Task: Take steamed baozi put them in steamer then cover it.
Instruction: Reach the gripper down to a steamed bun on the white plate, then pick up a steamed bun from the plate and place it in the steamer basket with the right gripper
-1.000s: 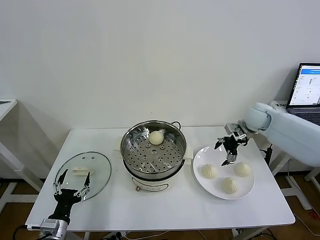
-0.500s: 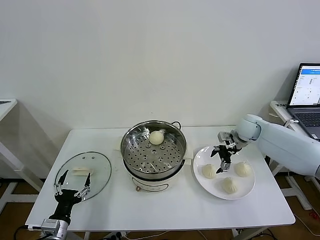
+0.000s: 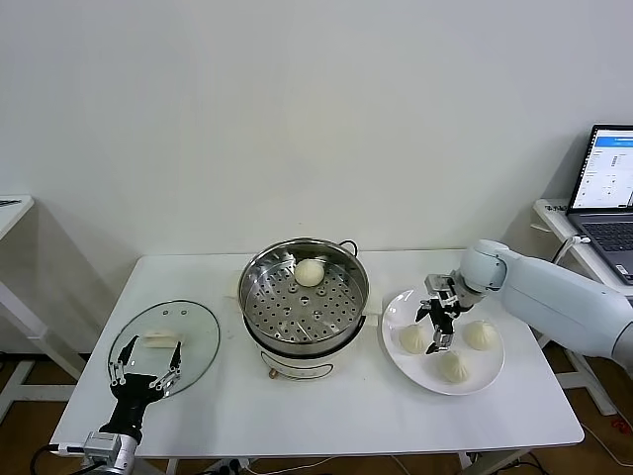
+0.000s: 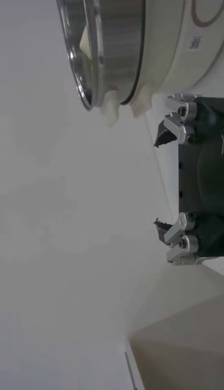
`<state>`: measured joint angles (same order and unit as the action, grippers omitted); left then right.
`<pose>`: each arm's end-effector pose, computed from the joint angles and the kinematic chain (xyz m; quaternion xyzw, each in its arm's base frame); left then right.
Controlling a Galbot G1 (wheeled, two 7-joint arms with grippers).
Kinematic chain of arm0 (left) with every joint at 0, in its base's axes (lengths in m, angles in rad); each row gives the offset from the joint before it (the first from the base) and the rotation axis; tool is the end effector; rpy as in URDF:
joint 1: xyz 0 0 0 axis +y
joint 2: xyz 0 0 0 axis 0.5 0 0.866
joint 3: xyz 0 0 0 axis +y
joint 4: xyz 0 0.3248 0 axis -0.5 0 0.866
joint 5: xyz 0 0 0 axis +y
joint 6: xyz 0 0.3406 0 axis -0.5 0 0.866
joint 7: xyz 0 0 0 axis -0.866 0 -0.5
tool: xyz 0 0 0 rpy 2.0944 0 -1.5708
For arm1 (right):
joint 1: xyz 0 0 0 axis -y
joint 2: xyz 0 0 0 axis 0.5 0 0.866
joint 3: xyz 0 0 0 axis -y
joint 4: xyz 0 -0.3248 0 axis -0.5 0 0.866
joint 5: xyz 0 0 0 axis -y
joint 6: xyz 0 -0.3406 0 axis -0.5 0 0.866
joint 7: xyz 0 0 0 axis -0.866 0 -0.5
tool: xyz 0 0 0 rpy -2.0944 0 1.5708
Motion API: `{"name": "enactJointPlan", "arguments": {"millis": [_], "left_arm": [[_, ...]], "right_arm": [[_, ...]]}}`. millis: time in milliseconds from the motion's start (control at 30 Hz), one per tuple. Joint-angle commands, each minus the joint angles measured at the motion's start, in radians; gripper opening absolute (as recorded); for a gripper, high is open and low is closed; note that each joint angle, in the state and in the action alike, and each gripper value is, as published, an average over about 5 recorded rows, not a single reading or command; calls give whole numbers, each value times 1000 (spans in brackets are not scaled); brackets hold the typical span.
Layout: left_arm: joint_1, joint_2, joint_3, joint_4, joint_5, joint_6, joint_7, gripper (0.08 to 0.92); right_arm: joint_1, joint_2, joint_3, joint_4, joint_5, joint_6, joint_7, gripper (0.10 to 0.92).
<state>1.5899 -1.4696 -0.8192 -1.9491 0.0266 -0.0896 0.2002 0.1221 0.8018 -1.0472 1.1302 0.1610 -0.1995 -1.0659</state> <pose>0.1618 0.1118 -0.3179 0.0039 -0.9913 -0.1243 0.0437 0.5081 -0.1055 -0.2157 0.5537 -0.5443 0.4781 0.4105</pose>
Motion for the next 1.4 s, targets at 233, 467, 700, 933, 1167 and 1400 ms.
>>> {"name": "enactJointPlan", "arguments": {"millis": [233, 467, 700, 933, 1167, 1400], "left_arm": [[-1, 0, 0, 5, 0, -2, 1, 823], [-1, -1, -1, 7, 0, -4, 2, 823], [-2, -2, 2, 5, 0, -3, 1, 823], [-1, -2, 1, 3, 0, -4, 1, 823], [-2, -2, 1, 2, 0, -3, 1, 823], [0, -1, -1, -2, 0, -3, 0, 823]], "right_arm": [[-30, 26, 16, -12, -37, -2, 6, 823], [-29, 28, 21, -14, -45, 0, 4, 804], [-31, 31, 26, -18, -54, 2, 4, 708], [-30, 33, 30, -18, -57, 3, 4, 689], [4, 16, 15, -3, -38, 1, 1, 685], [232, -55, -164, 86, 100, -19, -1, 687]]}}
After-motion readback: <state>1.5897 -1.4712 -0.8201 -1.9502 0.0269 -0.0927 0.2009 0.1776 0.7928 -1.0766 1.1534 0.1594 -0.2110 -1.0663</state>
